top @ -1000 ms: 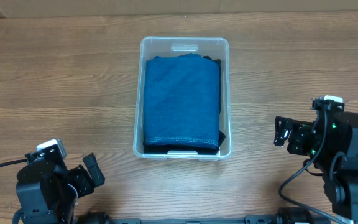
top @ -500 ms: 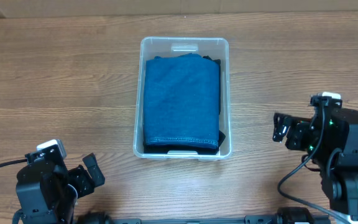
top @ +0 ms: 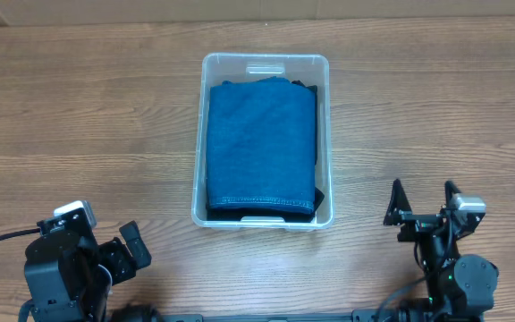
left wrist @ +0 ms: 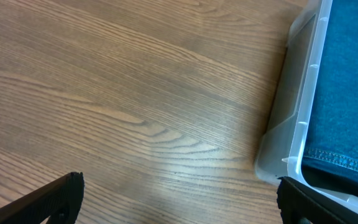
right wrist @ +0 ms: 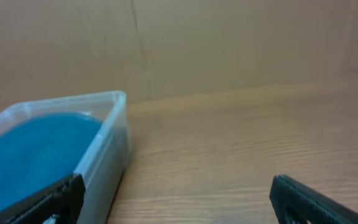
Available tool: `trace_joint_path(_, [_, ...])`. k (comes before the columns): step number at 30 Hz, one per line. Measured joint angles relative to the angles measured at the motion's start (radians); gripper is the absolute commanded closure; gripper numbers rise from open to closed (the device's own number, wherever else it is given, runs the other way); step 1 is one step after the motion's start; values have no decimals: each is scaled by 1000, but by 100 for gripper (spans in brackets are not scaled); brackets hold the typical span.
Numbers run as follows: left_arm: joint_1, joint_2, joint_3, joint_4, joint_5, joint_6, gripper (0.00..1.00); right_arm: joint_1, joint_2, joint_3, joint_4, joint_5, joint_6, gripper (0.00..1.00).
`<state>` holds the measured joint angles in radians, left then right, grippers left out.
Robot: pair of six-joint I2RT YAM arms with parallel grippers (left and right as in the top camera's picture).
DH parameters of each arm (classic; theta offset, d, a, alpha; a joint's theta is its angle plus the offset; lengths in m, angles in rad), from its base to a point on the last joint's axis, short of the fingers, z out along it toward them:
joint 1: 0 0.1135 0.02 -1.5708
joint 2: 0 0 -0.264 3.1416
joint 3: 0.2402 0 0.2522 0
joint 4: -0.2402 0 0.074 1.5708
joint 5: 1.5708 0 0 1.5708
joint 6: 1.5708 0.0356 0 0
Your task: Pack container
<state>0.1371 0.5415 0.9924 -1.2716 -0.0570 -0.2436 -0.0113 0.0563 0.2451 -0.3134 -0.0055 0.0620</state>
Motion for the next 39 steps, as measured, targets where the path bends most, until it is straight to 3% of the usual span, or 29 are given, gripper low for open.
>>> trace_joint_path(8, [0, 0, -1, 0, 0, 0, 0, 0, -42, -220, 336, 77, -77, 0])
trace_joint_path(14, [0, 0, -1, 0, 0, 0, 0, 0, -42, -227, 232, 72, -84, 0])
trace_joint_path(39, [0, 0, -1, 0, 0, 0, 0, 0, -42, -227, 232, 72, -85, 0])
